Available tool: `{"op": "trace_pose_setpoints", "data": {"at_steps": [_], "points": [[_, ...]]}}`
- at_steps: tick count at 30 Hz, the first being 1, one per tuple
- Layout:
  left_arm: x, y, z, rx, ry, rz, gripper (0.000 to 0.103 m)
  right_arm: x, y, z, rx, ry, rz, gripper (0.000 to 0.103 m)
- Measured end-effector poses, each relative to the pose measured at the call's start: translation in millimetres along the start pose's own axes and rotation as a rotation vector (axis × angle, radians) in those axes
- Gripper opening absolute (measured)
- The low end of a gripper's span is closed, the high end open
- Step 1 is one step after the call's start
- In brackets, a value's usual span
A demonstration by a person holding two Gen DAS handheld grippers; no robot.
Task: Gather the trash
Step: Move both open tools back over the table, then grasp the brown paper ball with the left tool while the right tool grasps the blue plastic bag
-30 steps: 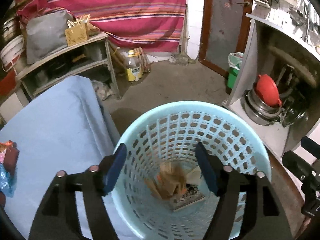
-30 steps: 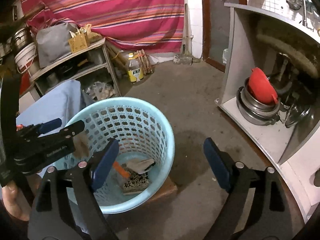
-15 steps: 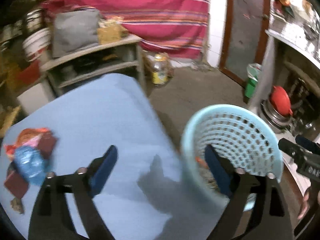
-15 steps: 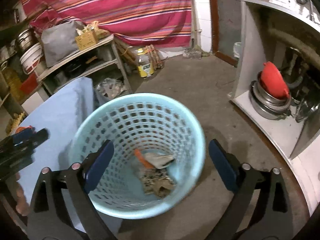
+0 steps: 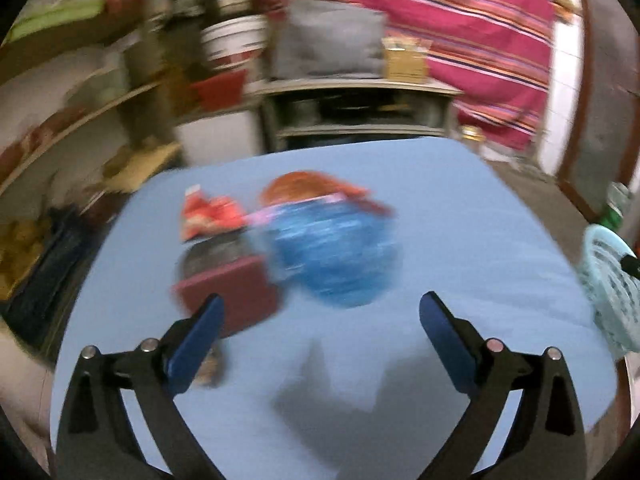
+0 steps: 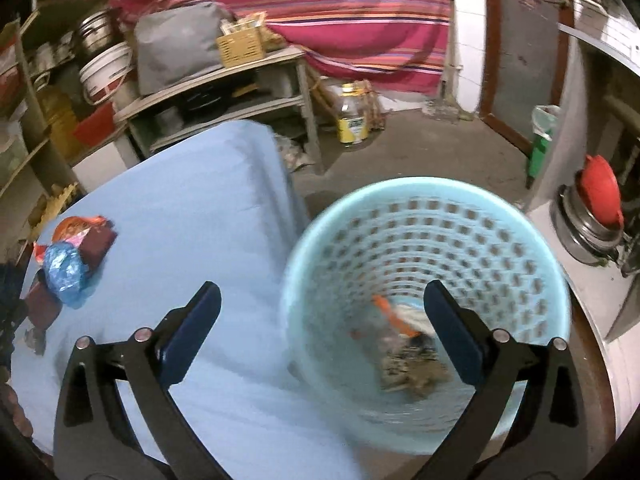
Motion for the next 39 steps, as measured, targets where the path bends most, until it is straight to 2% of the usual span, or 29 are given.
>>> {"op": "trace_pose_setpoints", "data": {"at_steps": [3,6,11,21,30,31,33,35,36,38,39], "points": [[-9.4,-39.5,-3.9,0.025,0.012,-0.092,0.098,-2.3,-35.5,2.0,0.049,-0.01,-0.038,0.099],[-24.2,-74.2,-0.5,0.061,-0.003,-0.128,0.098,-5.8,-70.5,5.7,0.066,-0.016,-0.082,0.099],[-39.6,-104.2,4.8,0.057,-0.046,-0.175,0.098,-10.5,-114.4,6.2,0.07,-0.005,-0.143,0.099],[-54.4,-120.2,29.8,0.048,-0.114,-0.168,0.098,-21.7,-180.3,9.7,0.09,0.028,-0.244,0.099],[-53.3,-121.4,32.2,0.012,-0.088,-0.114,0.097,-30.1,-236.0,11.5,0.071,0.085,-0.362,0.099],[-53.6,-121.3,32.6,0.0,-0.09,-0.111,0.094,-29.6,-239.9,11.9,0.074,0.089,-0.366,0.099],[-54.1,-120.9,33.5,-0.021,-0.103,-0.108,0.081,-27.2,-251.1,11.2,0.103,0.103,-0.373,0.099],[-53.7,-121.0,34.4,-0.05,-0.114,-0.109,0.06,-25.5,-261.5,9.8,0.133,0.12,-0.378,0.099],[-53.5,-121.2,34.7,-0.065,-0.116,-0.113,0.054,-25.0,-266.2,9.1,0.142,0.128,-0.382,0.099],[-52.1,-120.7,34.8,-0.091,-0.119,-0.121,0.047,-24.7,-281.4,8.8,0.17,0.143,-0.396,0.099],[-51.1,-120.4,33.9,-0.098,-0.119,-0.123,0.047,-25.0,-287.5,9.6,0.179,0.14,-0.4,0.099]]}}
Point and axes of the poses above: each gripper's, at about its wrist camera, not at the fingertips, and z roughly the way its jaws point, y to its right, x to its top, the point moved 1 cm from there along z, roughly the way its jaws point, and after that the axes turned 12 degrees about -x, right-handed, at the moved point
